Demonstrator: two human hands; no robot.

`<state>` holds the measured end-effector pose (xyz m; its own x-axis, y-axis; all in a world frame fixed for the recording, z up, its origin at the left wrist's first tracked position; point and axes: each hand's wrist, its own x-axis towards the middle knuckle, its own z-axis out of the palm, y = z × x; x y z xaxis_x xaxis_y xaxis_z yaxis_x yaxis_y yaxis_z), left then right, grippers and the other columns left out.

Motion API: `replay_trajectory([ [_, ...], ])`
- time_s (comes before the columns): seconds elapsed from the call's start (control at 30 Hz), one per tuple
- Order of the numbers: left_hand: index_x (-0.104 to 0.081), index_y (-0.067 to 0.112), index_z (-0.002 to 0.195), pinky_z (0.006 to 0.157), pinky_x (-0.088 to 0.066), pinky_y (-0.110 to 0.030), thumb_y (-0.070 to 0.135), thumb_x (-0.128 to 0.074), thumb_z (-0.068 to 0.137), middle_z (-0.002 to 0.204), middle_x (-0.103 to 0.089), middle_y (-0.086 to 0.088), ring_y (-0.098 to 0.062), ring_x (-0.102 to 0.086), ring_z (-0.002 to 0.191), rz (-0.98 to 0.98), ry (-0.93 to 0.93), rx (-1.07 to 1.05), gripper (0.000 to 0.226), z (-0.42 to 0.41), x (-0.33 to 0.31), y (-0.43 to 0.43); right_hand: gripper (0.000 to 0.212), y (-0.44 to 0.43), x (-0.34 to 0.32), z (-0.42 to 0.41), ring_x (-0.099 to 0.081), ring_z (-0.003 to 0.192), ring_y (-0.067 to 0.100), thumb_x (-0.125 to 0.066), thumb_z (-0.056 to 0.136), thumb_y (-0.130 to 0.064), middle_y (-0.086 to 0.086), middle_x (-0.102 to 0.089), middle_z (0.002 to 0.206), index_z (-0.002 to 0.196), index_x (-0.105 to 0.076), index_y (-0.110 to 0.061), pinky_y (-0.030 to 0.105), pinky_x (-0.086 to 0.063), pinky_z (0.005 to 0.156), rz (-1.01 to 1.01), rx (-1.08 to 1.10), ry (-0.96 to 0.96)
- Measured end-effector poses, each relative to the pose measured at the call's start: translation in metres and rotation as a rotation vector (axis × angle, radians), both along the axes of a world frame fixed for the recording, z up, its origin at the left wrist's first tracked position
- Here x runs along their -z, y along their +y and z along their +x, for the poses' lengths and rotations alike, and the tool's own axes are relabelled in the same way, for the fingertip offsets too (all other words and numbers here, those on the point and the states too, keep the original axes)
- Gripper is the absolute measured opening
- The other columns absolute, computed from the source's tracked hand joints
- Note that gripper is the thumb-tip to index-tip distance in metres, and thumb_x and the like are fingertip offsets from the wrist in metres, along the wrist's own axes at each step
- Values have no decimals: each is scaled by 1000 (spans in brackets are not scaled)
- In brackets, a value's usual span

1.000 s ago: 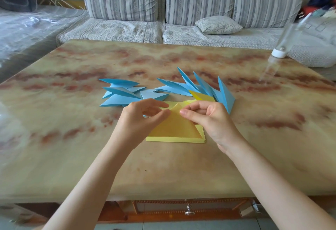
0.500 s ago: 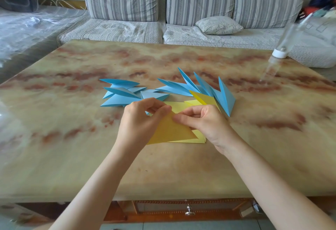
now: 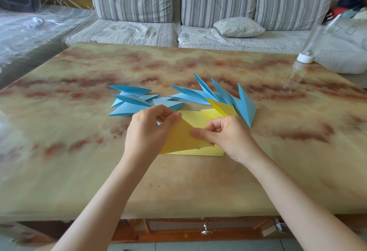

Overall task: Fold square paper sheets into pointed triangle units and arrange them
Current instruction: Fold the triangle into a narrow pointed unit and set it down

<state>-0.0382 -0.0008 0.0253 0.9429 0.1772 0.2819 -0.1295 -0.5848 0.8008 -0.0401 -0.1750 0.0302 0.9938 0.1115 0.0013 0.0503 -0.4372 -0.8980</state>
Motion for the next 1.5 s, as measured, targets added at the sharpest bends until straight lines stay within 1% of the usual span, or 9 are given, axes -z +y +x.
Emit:
replay_trajectory([
  [0.1,-64,31,76,59,-36,-15,34,-66,85,69,-57,17,6,-51,68,3,12,-4,10,0,-1,0,36,0,1,-2,-33,45,6,-76,75,-40,4,-71,62,63,-67,-7,18,-28,47,-30,-34,-39],
  [0.3,-64,30,75,62,-39,-19,33,-67,85,70,-58,16,1,-52,70,-1,14,-10,11,-1,-1,2,37,-1,6,-2,-32,41,5,-75,74,-43,0,-71,60,56,-62,-14,14,-24,43,-60,-47,-53],
  [0.57,-62,33,73,64,-39,-22,34,-67,85,70,-57,17,0,-51,71,-11,8,-23,13,-1,-2,4,22,-6,5,1,-63,56,4,-78,75,-26,6,-73,65,73,-69,-6,28,-49,67,39,-91,70],
  [0.7,-64,30,76,63,-37,-25,33,-66,86,70,-57,18,0,-51,71,2,0,-31,10,0,-1,3,35,-5,8,2,-52,56,5,-78,71,-43,-2,-72,61,64,-67,-11,31,-45,67,-95,-13,46],
  [0.83,-65,26,78,60,-37,-18,30,-65,87,72,-58,15,-5,-52,71,-29,-14,-27,9,1,-1,6,43,-4,6,-1,-40,41,2,-74,72,-50,-8,-64,49,54,-61,-13,16,-29,49,-178,20,-37],
  [0.97,-63,27,79,56,-36,-20,33,-63,88,76,-58,9,-3,-50,68,-37,49,-29,11,2,-2,5,56,-5,10,1,-36,41,6,-64,66,-65,-2,-64,48,44,-48,-16,24,-32,51,-230,4,-64],
  [1.17,-61,28,78,52,-35,-21,32,-63,89,73,-59,6,-6,-49,62,-40,47,-7,12,1,-3,5,79,-13,13,4,-62,53,15,-45,67,-84,3,-67,60,58,-60,-8,34,-48,65,-191,-12,-112],
  [1.37,-65,30,77,48,-28,-16,36,-66,85,53,-52,22,-4,-44,52,29,13,127,10,-6,1,-7,2,4,8,5,-58,64,3,-73,82,-23,-10,-69,72,81,-72,-22,14,-44,59,170,-77,-160],
  [1.5,-67,27,76,48,-28,-18,36,-67,83,53,-51,16,-5,-44,51,-6,12,99,11,-5,3,-6,4,5,9,7,-59,65,0,-73,81,-16,-11,-68,69,79,-72,-19,14,-45,60,191,-77,-106],
])
